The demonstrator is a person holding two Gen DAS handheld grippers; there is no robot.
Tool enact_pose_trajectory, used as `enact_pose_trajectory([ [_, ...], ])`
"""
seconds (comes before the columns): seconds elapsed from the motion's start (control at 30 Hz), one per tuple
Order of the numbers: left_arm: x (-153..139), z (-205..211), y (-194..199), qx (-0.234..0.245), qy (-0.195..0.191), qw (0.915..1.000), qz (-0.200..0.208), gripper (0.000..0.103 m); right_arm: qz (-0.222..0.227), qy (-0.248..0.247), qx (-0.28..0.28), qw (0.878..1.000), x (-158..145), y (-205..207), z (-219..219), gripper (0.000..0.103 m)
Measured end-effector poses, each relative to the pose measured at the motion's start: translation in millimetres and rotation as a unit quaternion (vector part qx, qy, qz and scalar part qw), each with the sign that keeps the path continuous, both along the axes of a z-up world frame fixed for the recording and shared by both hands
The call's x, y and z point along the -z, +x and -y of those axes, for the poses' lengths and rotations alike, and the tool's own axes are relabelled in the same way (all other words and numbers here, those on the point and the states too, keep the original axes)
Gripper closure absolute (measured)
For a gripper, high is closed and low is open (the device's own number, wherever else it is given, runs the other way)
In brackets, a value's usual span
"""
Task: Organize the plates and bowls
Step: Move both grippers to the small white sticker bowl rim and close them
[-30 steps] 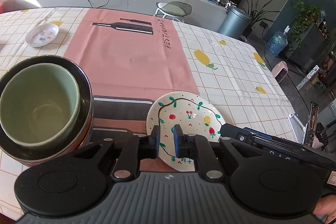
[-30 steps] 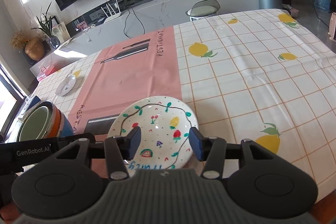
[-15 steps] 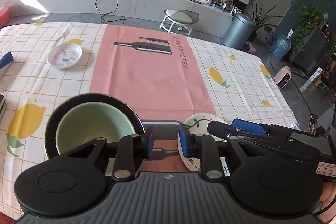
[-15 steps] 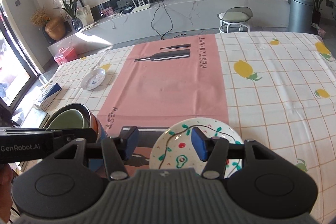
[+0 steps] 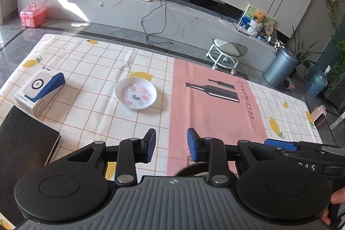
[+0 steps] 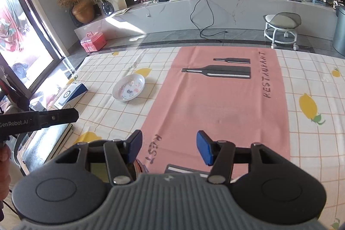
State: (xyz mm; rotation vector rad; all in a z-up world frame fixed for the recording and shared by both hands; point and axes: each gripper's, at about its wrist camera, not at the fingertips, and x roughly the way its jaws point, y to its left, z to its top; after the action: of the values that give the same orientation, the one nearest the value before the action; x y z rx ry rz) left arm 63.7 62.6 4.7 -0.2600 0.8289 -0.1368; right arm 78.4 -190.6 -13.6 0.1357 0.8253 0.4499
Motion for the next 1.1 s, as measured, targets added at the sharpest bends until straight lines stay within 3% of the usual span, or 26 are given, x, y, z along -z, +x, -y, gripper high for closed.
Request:
enact_pose_trajectory([
  [0.27,26,-47,47,-0.028,-0.050,0.9983,-0.011,0.067,-0.066,0.020,-0.033,0.997,13,64,-42,0.051],
  [0.43,47,-72,76,-0.056,-0.096,0.9936,-0.020,0.067,-0.115,0.069,-0.036,0.990,23,105,-66,0.053],
  [0.63,81,-92,107,-0.096,-0.143,0.9844,-0.038,0.068,-0.149,0.109,-0.027,0.982,44,147,-97,0.072],
  [0.73,96,-97,117,-0.111,-0.148,0.9817,-0.045,0.068,-0.164,0.104,-0.015,0.981,57,165,-107,0.079],
  [0.9,113,-98,129,-0.123,-0.152,0.9796,-0.045,0.068,-0.181,0.105,0.001,0.978,76,187,-117,0.080],
  [1.1,120,-94,137,-0.118,-0.125,0.9836,-0.055,0.075,-0.203,0.121,0.023,0.971,93,202,-118,0.079],
])
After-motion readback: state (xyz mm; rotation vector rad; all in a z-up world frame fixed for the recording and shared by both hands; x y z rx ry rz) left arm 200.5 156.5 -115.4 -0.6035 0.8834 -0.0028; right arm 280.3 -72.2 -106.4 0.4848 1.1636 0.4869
